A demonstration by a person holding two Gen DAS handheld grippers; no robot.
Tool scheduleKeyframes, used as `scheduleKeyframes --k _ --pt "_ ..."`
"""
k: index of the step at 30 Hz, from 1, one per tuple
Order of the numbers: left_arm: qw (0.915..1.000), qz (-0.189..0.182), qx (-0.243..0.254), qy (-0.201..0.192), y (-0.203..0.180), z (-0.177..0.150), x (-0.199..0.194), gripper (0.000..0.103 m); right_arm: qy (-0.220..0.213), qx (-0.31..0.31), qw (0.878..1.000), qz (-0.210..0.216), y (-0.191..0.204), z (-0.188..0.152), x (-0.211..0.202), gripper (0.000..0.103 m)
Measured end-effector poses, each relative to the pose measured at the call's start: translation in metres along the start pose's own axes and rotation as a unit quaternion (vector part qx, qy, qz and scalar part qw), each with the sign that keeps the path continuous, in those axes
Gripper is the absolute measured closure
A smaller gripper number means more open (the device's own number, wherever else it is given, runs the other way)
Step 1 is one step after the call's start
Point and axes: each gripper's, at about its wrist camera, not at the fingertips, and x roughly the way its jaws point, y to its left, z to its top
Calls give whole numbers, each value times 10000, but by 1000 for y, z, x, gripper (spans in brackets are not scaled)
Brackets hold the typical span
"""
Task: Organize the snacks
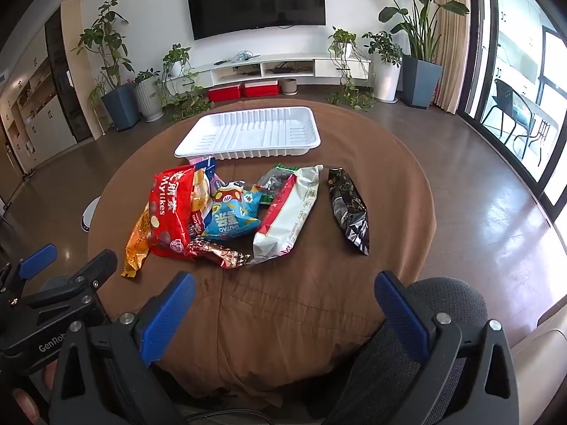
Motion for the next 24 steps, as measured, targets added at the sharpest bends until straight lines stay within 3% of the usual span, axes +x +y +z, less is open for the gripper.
scheduleKeyframes --k 24 --pt "10000 -12 -32 1 -5 -2 -1 0 44 -4 10000 13 2 -1 0 0"
